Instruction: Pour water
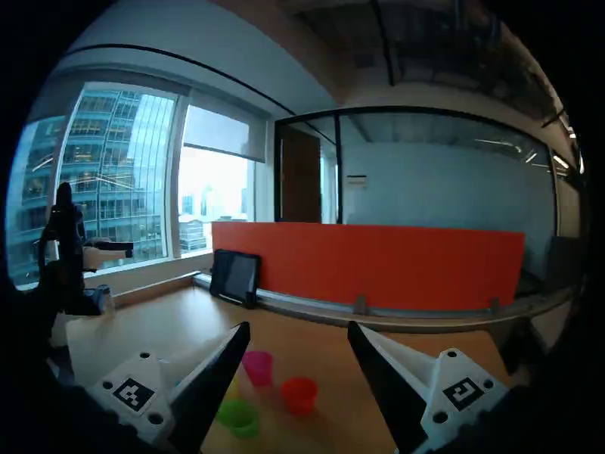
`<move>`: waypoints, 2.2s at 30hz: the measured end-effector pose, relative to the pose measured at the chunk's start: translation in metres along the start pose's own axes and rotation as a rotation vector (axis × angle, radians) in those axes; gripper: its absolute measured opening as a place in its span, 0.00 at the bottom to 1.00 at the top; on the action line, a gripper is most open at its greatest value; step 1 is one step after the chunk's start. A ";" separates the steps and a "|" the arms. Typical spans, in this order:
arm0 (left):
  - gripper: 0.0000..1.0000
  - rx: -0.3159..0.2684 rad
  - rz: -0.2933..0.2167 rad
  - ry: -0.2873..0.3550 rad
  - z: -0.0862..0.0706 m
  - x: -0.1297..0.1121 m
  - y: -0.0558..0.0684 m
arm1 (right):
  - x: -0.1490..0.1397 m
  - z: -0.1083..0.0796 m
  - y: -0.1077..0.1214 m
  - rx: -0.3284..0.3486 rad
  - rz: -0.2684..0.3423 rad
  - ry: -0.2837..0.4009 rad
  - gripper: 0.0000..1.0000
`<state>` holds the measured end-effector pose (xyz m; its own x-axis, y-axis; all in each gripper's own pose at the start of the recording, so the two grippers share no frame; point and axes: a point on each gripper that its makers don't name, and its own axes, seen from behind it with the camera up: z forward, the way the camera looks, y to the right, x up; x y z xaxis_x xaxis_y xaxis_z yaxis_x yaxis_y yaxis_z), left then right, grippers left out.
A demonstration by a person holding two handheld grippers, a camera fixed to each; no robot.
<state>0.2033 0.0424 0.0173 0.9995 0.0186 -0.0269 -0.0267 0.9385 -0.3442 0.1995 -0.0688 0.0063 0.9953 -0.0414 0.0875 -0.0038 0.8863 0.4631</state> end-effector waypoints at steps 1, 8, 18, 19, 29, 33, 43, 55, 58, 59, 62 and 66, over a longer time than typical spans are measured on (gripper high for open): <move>0.99 -0.011 0.002 0.001 0.000 -0.001 0.003 | 0.001 -0.001 -0.002 0.014 0.000 0.001 1.00; 0.99 -0.078 0.002 -0.006 0.000 -0.008 0.016 | -0.003 -0.001 -0.015 0.087 -0.022 -0.004 1.00; 0.99 -0.165 0.034 -0.034 -0.006 -0.024 0.032 | -0.025 -0.002 -0.034 0.183 -0.058 -0.058 1.00; 0.99 -0.171 0.037 -0.042 -0.006 -0.028 0.034 | -0.028 -0.002 -0.035 0.189 -0.063 -0.065 1.00; 0.99 -0.213 0.059 -0.114 -0.008 -0.067 0.044 | -0.056 -0.002 -0.049 0.257 -0.086 -0.125 1.00; 0.99 -0.225 0.058 -0.142 -0.008 -0.084 0.047 | -0.071 -0.001 -0.053 0.277 -0.097 -0.150 1.00; 0.98 -0.250 0.061 -0.212 -0.008 -0.124 0.050 | -0.101 0.003 -0.060 0.317 -0.130 -0.204 1.00; 0.98 -0.276 0.063 -0.297 -0.009 -0.173 0.056 | -0.144 0.010 -0.065 0.349 -0.154 -0.279 1.00; 0.99 -0.278 0.067 -0.324 -0.009 -0.186 0.057 | -0.155 0.013 -0.067 0.358 -0.151 -0.299 1.00; 0.98 -0.280 0.068 -0.334 -0.009 -0.190 0.058 | -0.158 0.013 -0.067 0.362 -0.150 -0.306 1.00; 0.99 -0.292 0.065 -0.351 -0.010 -0.199 0.061 | -0.169 0.016 -0.068 0.368 -0.154 -0.325 1.00; 0.99 -0.321 0.060 -0.376 -0.014 -0.212 0.068 | -0.184 0.019 -0.068 0.374 -0.174 -0.350 1.00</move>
<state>-0.0112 0.0978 -0.0136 0.9321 0.2478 0.2640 -0.0301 0.7795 -0.6256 0.0150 -0.1298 -0.0248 0.8928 -0.3807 0.2408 0.0603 0.6306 0.7737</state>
